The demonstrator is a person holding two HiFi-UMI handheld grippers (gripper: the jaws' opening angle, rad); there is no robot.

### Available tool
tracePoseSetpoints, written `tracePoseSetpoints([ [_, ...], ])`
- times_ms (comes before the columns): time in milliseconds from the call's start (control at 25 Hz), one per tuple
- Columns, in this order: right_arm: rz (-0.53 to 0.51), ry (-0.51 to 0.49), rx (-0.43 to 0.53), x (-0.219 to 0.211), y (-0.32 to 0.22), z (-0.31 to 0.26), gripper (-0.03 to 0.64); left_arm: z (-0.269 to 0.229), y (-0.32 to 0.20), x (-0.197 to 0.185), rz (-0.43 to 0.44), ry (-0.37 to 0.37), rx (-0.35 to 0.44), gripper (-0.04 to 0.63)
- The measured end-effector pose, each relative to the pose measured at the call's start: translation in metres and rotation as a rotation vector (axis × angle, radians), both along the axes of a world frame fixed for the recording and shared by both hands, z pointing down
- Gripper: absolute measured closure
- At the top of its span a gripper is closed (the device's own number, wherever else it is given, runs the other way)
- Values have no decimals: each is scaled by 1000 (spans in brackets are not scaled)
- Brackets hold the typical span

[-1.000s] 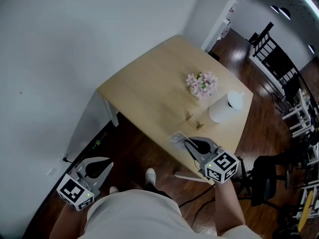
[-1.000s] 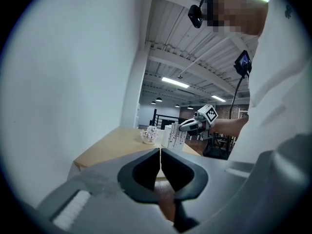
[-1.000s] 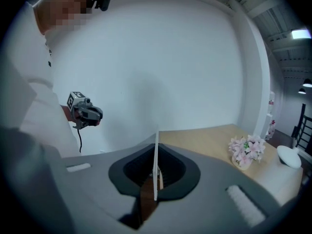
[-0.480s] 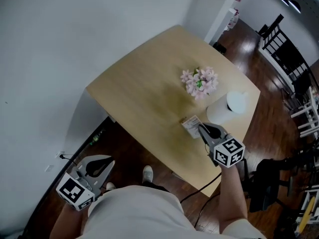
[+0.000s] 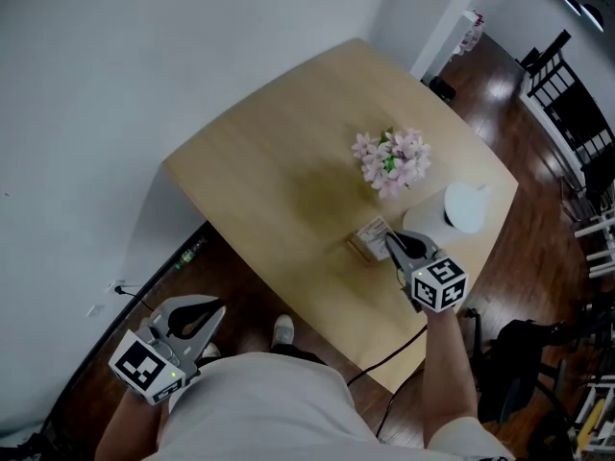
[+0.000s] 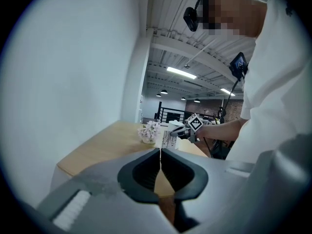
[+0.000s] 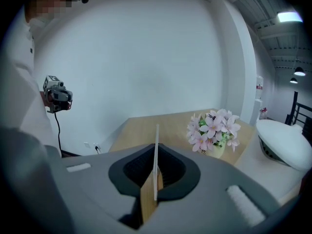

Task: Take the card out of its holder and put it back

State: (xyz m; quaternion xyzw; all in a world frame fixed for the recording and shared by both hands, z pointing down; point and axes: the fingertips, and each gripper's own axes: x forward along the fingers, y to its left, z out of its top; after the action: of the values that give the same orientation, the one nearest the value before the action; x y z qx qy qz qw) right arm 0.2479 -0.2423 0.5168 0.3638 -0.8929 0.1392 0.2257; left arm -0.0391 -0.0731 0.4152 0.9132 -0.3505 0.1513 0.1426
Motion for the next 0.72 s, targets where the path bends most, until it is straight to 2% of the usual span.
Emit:
tracePoseSetpoints([
  [720,-57,-5,-49,3,-14,29,597,7,-17,15,-13,-26,-33,584],
])
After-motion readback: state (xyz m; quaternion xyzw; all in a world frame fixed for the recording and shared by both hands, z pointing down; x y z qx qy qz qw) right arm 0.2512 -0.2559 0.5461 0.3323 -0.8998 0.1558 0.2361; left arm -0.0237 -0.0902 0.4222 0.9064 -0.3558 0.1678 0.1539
